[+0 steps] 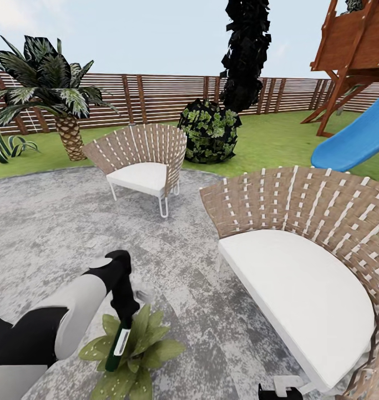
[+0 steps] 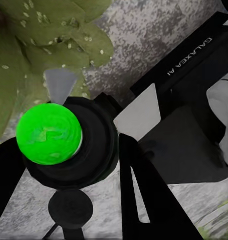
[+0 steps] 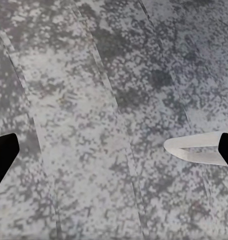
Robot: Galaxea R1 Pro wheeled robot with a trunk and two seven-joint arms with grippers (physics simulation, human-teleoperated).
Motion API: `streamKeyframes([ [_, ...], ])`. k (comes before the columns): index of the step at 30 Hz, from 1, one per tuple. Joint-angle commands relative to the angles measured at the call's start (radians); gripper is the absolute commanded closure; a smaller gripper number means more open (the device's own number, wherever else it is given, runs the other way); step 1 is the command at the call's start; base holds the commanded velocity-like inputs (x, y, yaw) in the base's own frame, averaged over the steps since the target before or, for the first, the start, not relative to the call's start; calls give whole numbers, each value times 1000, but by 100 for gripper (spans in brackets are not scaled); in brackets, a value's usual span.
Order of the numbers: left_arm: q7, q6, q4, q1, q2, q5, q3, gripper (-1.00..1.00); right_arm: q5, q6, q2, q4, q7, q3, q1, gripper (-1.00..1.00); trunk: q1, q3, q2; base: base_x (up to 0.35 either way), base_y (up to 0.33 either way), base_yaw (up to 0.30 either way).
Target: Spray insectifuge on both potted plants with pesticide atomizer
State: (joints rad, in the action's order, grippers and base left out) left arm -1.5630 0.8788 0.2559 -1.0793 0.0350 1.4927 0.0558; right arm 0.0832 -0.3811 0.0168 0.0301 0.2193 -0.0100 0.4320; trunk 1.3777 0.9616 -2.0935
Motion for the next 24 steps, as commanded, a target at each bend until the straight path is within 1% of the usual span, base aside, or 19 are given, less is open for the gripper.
streamKeyframes([
  [1, -8, 11, -1, 0, 1, 11, 6, 100, 9, -1, 0, -1, 7, -1, 1, -100, 0, 1, 0, 0, 0, 0],
  [4, -8, 12, -12, 3, 1, 11, 4, 100, 9, -1, 0, -1, 7, -1, 1, -100, 0, 1, 0, 0, 0, 0],
  [8, -8, 12, -71, -7, -1, 14, 3, 100, 9, -1, 0, -1, 7, -1, 1, -100, 0, 1, 0, 0, 0, 0],
  [12, -8, 12, -84, -12, -5, 16, 4, 100, 9, -1, -1, 0, 7, -1, 1, -100, 0, 1, 0, 0, 0, 25],
  [15, -8, 12, -85, -22, -10, 17, 4, 100, 9, -1, -4, 0, 8, -1, 1, -100, 0, 1, 0, 0, 0, 212],
  [19, -8, 14, -86, -25, -9, 17, 4, 100, 9, -1, -5, 0, 8, -1, 1, -100, 0, 1, 0, 0, 0, 265],
  [24, -8, 18, -86, -25, -7, 16, 4, 100, 8, -1, -3, 0, 8, -1, 1, -100, 0, 1, 0, 0, 0, 71],
])
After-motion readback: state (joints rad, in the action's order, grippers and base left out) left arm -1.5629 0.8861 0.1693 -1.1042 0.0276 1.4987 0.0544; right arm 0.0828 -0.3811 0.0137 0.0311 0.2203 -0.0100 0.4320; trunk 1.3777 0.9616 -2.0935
